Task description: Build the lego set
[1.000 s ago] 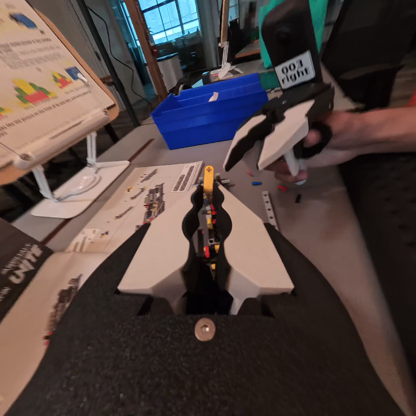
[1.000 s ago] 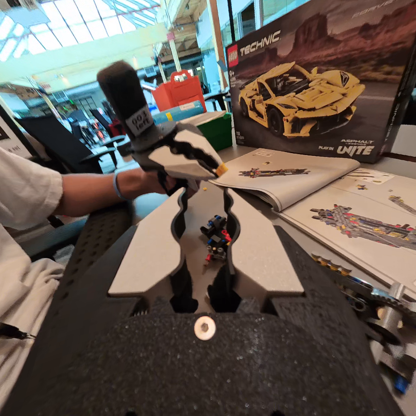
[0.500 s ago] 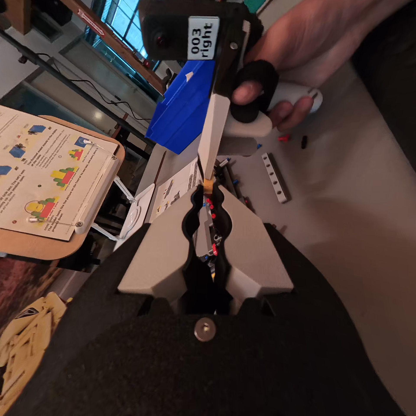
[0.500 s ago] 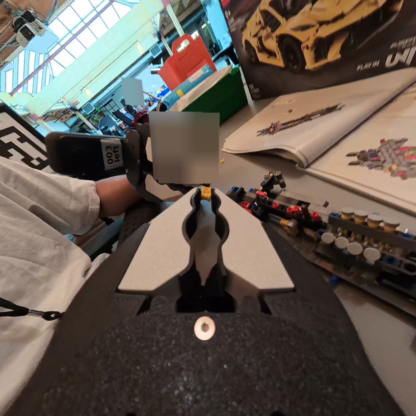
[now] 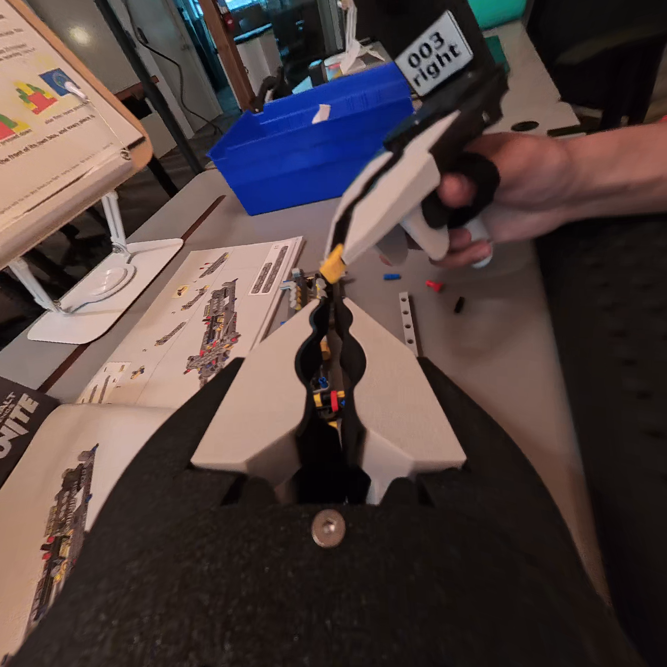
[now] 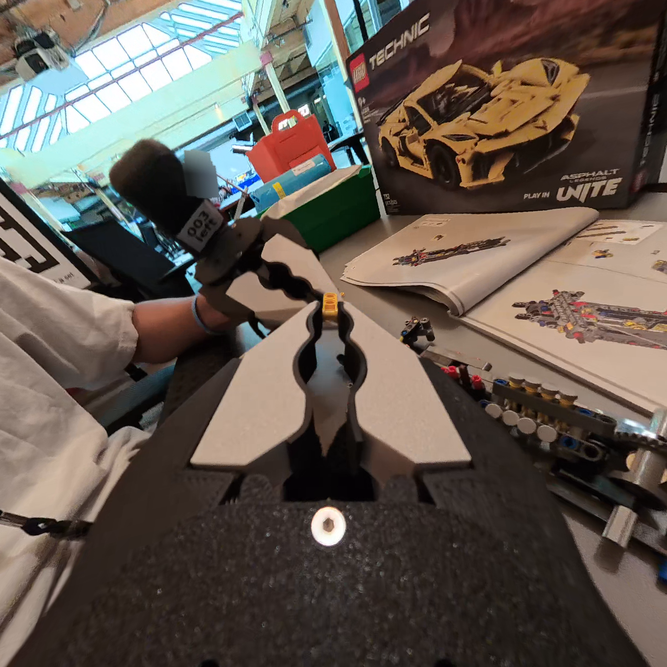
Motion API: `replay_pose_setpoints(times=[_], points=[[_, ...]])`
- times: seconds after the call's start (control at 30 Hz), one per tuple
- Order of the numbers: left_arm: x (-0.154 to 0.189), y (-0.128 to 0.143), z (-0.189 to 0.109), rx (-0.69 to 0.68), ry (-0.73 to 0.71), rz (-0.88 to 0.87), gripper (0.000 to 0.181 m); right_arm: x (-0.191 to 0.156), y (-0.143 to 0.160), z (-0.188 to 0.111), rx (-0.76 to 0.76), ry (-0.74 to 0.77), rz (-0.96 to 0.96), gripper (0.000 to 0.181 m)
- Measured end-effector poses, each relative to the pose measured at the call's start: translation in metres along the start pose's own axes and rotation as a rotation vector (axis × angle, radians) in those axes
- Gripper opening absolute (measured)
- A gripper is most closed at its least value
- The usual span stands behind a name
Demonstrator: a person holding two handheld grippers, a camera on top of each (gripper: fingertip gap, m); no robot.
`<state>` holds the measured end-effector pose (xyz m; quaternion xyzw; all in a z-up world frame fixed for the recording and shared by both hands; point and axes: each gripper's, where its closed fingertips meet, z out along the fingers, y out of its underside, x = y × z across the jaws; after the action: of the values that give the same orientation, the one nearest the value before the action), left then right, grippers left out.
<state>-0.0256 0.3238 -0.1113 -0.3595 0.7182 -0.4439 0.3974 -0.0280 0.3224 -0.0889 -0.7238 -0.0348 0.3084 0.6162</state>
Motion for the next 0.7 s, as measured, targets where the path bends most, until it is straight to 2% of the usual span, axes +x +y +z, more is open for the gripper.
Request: replay_pose_setpoints(times=[0.13,0.3,0.43,0.5,0.57,0.63,0.7], points=[[-0.005,-0.001,-0.003,0.007,-0.023,0.009,0.0,0.0,0.007,0.006,-0.037,0.026,-0.075,0.007],[-0.003,-0.01,-0.005,0.045,0.0,-0.036,0.0,-0.005,0.017,0.011,-0.083,-0.009,-0.038,0.007],[-0.002,-0.008,-0.001,0.038,-0.019,-0.01,0.0,-0.008,0.022,0.015,-0.109,-0.008,-0.08,0.007],[-0.005,-0.008,-0.002,0.037,-0.036,0.007,0.0,-0.005,0.02,0.014,-0.095,-0.013,-0.011,0.007],[-0.01,-0.008,-0.005,0.036,-0.068,0.045,0.003,-0.002,0.01,0.01,-0.019,-0.049,0.119,0.007],[-0.007,-0.005,-0.004,0.021,-0.086,0.126,0.016,0.003,-0.002,0.004,0.07,-0.118,0.32,0.006],[0.001,-0.004,-0.001,0.015,-0.089,0.196,0.027,0.001,-0.001,0.002,0.079,-0.208,0.472,0.006]])
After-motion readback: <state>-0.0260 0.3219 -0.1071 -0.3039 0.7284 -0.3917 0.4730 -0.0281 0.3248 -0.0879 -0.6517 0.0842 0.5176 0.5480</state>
